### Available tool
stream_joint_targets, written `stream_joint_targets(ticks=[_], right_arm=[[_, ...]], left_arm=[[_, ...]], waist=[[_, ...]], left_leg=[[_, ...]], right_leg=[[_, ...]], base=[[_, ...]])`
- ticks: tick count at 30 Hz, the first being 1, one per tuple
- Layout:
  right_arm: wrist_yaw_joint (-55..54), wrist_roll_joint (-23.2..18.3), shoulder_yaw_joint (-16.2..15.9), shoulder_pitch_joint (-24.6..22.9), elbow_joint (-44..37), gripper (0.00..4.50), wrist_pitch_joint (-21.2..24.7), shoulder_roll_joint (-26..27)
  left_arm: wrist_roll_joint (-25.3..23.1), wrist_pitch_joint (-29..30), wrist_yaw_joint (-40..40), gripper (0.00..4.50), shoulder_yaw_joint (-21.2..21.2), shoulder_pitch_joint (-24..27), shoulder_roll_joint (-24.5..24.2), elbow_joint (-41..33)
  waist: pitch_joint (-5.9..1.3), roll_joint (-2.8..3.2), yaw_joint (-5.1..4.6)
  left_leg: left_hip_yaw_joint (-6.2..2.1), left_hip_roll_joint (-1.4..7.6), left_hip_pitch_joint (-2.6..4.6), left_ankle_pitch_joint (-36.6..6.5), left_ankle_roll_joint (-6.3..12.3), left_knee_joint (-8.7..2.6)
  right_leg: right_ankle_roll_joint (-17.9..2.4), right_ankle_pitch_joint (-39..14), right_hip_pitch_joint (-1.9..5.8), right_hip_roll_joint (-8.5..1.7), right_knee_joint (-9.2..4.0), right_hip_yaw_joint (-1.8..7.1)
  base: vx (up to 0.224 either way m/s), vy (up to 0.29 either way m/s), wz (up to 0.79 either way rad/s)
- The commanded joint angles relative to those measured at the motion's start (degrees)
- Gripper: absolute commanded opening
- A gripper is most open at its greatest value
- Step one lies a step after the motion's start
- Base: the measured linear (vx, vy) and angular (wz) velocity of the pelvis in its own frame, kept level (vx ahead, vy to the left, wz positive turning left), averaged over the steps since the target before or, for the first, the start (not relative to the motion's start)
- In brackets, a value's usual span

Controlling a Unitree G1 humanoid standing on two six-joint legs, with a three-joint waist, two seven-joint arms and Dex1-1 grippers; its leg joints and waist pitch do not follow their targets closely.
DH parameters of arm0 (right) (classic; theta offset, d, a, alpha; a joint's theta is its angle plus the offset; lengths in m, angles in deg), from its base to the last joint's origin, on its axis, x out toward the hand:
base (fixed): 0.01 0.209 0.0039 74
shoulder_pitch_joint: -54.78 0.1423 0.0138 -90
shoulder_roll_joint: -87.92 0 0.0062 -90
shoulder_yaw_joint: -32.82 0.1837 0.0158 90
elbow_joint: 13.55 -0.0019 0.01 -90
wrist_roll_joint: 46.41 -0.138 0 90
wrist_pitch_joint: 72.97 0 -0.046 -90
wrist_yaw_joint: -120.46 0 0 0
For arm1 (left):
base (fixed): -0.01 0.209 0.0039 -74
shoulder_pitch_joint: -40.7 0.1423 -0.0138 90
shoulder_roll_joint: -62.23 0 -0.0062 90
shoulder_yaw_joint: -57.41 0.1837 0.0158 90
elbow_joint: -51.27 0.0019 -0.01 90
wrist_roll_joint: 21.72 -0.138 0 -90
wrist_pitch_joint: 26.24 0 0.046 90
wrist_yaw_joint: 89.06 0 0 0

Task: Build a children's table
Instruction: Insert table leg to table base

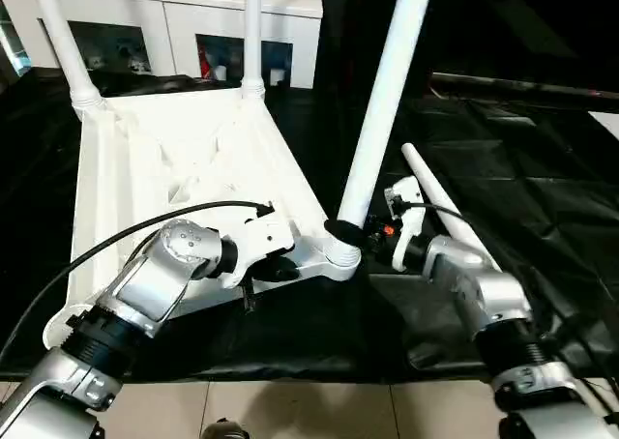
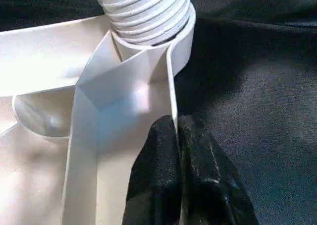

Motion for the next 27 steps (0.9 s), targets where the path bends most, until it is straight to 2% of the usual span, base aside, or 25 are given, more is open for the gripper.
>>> stream_joint_targets(ticks=[1, 5, 8, 9, 11, 18, 21, 27], right_arm=[[-3.96, 2.76, 0.93, -2.42, 4.93, 1.93, -2.49, -0.91], [-5.07, 1.51, 3.11, -3.57, 6.7, 1.93, -4.95, 0.63], [-5.43, 1.24, 3.93, -4.32, 8.44, 1.93, -7.34, 1.47], [-5.25, 0.47, 4.78, -4.52, 9.42, 1.93, -8.3, 2.14], [-5.43, -0.19, 5.81, -4.7, 11.08, 1.93, -10.1, 2.81], [-4.44, -0.38, 6.61, -6.02, 11.66, 1.93, -13.02, 2.6], [-3.89, -0.15, 6.68, -6.53, 11.35, 1.93, -13.99, 2.37], [-2.32, 0.42, 5.51, -9.8, 7.57, 1.93, -16.11, 0.57]], left_arm=[[-0.77, -0.57, -2.31, 0.0, 1.86, -0.62, 0.09, 0.4], [-0.95, -0.99, -2.17, 0.0, 1.65, -1.01, -0.01, 0.87], [-0.99, -1.22, -2.32, 0.0, 1.49, -1.36, -0.12, 1.34], [-1.1, -1.41, -2.4, 0.0, 1.46, -1.54, -0.16, 1.67], [-1.26, -1.58, -2.54, 0.0, 1.4, -1.59, -0.21, 1.85], [-1.83, -2.43, -2.81, 0.0, 1.7, -2.09, -0.64, 2.69], [-2.03, -2.82, -2.82, 0.0, 1.81, -2.31, -0.71, 3.13], [-2.5, -3.54, -2.47, 0.0, 1.82, -2.68, -0.66, 3.86]], waist=[[-2.94, 1.14, -0.84], [-2.88, 1.25, -1.2], [-2.95, 1.41, -1.33], [-2.98, 1.93, -1.33], [-2.92, 1.78, -1.47], [-2.9, 2.48, -1.49], [-2.93, 2.44, -1.47], [-3.07, 2.42, -1.29]], left_leg=[[-1.03, 1.81, 1.55, -22.58, -4.03, -4.61], [-1.25, 1.79, 1.62, -24.7, -4.05, -4.7], [-1.38, 1.85, 1.65, -25.48, -4.02, -4.78], [-1.43, 1.89, 1.74, -25.91, -4.2, -4.84], [-1.42, 1.81, 1.79, -27.08, -4.12, -4.8], [-1.62, 1.9, 1.9, -28.46, -4.09, -5.05], [-1.56, 1.94, 1.88, -28.45, -4.02, -5.11], [-1.33, 1.99, 1.52, -25.43, -3.42, -5.39]], right_leg=[[-8.26, -23.31, 0.64, -4.22, -6.42, 2.79], [-7.88, -25.63, 0.46, -4.27, -6.76, 2.79], [-8.16, -25.36, 0.43, -4.25, -6.78, 2.72], [-8.5, -24.56, 0.32, -4.24, -6.72, 2.74], [-8.79, -24.71, 0.24, -4.26, -6.88, 2.74], [-8.96, -24.98, 0.25, -4.2, -6.98, 2.68], [-9.04, -24.41, 0.24, -4.19, -6.99, 2.69], [-9.9, -19.71, 0.69, -4.02, -6.63, 2.81]], base=[[0.0, 0.0, 0.0], [0.0, 0.0, 0.0], [0.0, 0.0, 0.0], [0.0, 0.0, 0.0], [0.0, 0.0, 0.0], [0.0, 0.0, 0.0], [0.0, 0.0, 0.0], [0.0, 0.0, 0.0]])
